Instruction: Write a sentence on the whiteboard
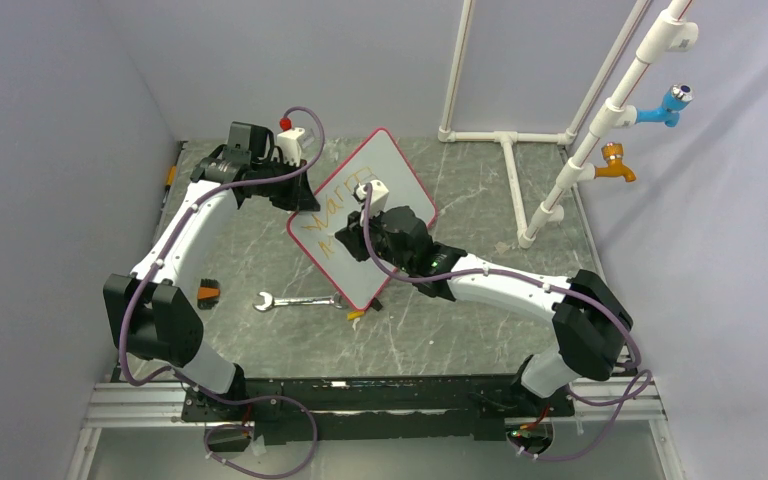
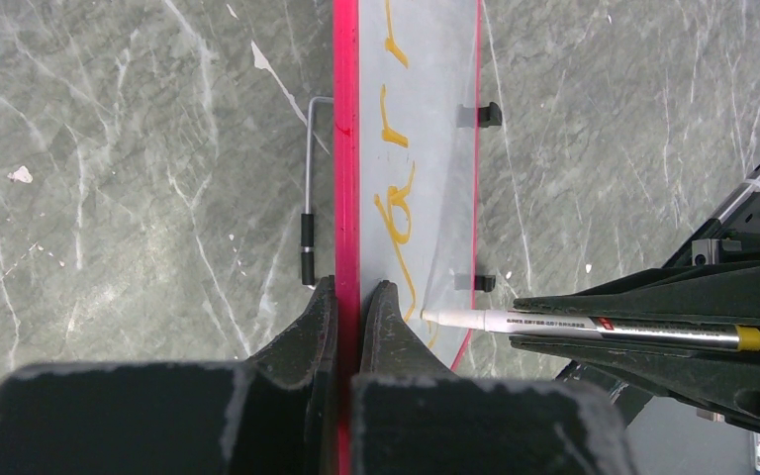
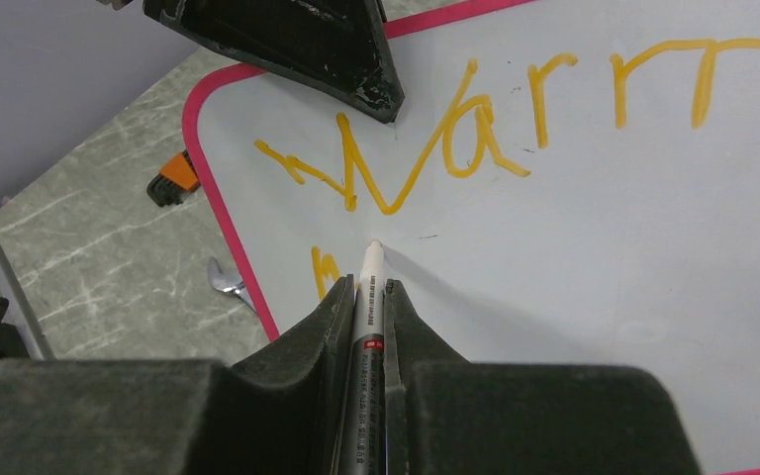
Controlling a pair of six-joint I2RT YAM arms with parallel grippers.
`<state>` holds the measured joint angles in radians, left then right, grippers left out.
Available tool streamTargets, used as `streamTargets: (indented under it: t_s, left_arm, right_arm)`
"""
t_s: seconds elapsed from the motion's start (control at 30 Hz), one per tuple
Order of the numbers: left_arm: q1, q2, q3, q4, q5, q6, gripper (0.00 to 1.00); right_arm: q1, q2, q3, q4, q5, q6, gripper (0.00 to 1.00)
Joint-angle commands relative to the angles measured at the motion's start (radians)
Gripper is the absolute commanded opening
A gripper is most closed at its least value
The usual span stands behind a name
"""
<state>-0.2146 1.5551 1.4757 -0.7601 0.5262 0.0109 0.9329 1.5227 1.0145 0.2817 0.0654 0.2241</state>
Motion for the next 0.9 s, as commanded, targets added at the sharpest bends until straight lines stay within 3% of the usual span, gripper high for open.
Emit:
streamTargets:
  t_s: [0.0,0.5,0.87]
  left_arm:
    - [0.006,0.028,-0.012,-0.033,-0.252,0.14,0.0]
    - [0.006,0.029,-0.012,-0.035,-0.258,0.139,0.0]
    - [0.006,0.031,-0.012,-0.035,-0.255,0.14,0.0]
  right_arm:
    - [0.005,-0.009,-0.008,0.023,-0.029,0.026,0.0]
    - [0.02,-0.042,-0.093,0.03,-0.04,0.061,0.0]
    - [0.02,-0.06,-0.103,-0.02,0.07,0.03,0.0]
